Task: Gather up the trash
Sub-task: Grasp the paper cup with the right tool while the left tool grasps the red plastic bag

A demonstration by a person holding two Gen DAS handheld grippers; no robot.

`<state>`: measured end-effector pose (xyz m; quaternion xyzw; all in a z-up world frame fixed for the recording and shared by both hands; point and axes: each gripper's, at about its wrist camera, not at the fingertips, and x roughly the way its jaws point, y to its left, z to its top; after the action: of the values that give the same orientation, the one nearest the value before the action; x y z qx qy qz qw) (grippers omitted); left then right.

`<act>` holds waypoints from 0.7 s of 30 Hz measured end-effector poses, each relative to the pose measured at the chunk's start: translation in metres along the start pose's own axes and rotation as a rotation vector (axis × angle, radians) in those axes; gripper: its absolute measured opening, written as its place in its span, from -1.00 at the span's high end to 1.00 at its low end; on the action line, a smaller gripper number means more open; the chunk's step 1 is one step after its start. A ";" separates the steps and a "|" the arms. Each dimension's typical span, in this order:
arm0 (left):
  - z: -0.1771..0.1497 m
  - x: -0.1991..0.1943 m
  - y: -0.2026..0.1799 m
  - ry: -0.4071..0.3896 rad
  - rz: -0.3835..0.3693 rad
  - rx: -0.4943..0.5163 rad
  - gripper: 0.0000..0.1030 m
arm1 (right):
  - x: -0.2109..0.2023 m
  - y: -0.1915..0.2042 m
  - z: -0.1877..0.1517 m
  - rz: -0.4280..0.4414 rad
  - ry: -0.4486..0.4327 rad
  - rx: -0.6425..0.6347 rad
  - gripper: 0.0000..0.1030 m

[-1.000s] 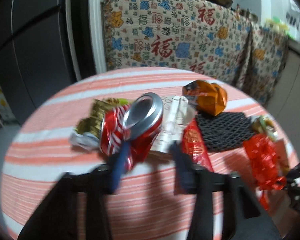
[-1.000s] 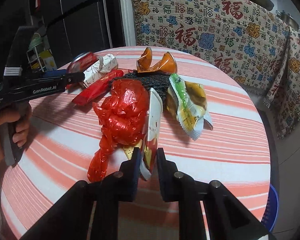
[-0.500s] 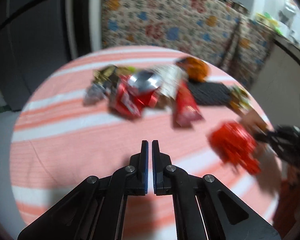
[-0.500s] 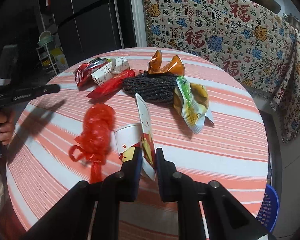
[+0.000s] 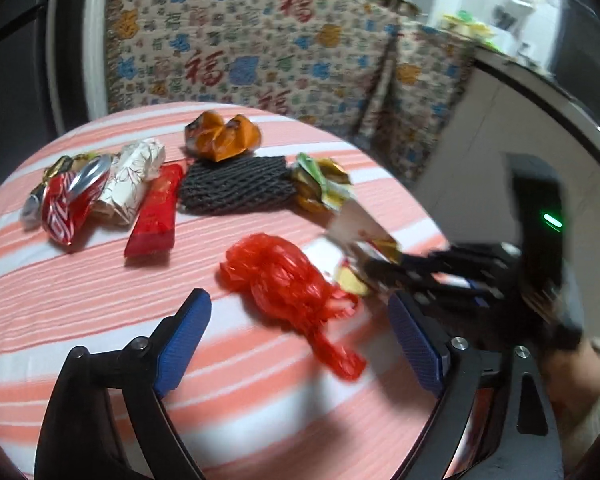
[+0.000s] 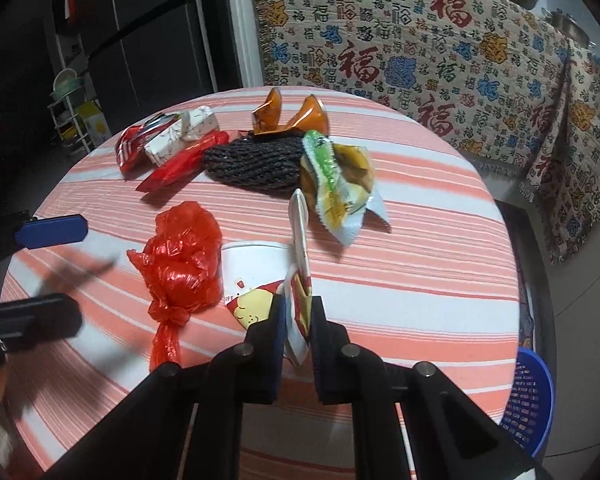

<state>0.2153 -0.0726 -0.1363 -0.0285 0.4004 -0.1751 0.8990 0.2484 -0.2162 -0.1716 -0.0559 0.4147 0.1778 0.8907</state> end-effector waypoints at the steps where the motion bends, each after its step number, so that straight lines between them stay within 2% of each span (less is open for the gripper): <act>1: 0.005 0.010 -0.001 0.007 0.025 -0.008 -0.77 | -0.001 -0.002 -0.001 -0.006 0.000 0.001 0.77; 3: 0.009 0.027 -0.002 0.021 0.083 -0.019 -0.77 | -0.002 -0.006 -0.002 -0.010 0.000 0.015 0.77; 5: 0.008 0.036 0.003 0.025 0.104 -0.027 -0.71 | -0.004 -0.011 -0.005 -0.006 0.003 0.024 0.78; 6: 0.007 0.039 0.005 0.024 0.102 -0.033 -0.44 | -0.004 -0.012 -0.006 -0.001 0.004 0.026 0.78; 7: 0.005 0.042 0.009 0.033 0.080 -0.037 -0.08 | -0.005 -0.013 -0.007 0.005 0.005 0.025 0.78; 8: 0.005 0.043 0.012 0.039 0.050 -0.043 -0.05 | -0.006 -0.013 -0.008 0.010 0.004 0.021 0.78; 10: 0.004 0.038 0.016 0.044 0.043 -0.040 0.04 | -0.007 -0.013 -0.009 0.022 0.003 0.013 0.78; 14: -0.004 0.017 0.030 0.100 0.016 0.027 0.05 | -0.007 -0.007 -0.010 0.067 0.002 0.000 0.78; 18: -0.012 -0.008 0.052 0.112 0.074 0.091 -0.05 | -0.005 0.006 -0.007 0.122 -0.013 -0.012 0.77; 20: -0.015 -0.015 0.064 0.102 0.094 0.058 -0.36 | -0.001 0.016 -0.007 0.130 -0.004 -0.040 0.74; 21: -0.018 -0.017 0.070 0.093 0.091 0.026 -0.60 | 0.002 0.021 -0.007 0.122 -0.002 -0.052 0.61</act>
<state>0.2126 0.0001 -0.1498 0.0096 0.4403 -0.1405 0.8867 0.2370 -0.1982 -0.1771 -0.0535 0.4118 0.2424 0.8768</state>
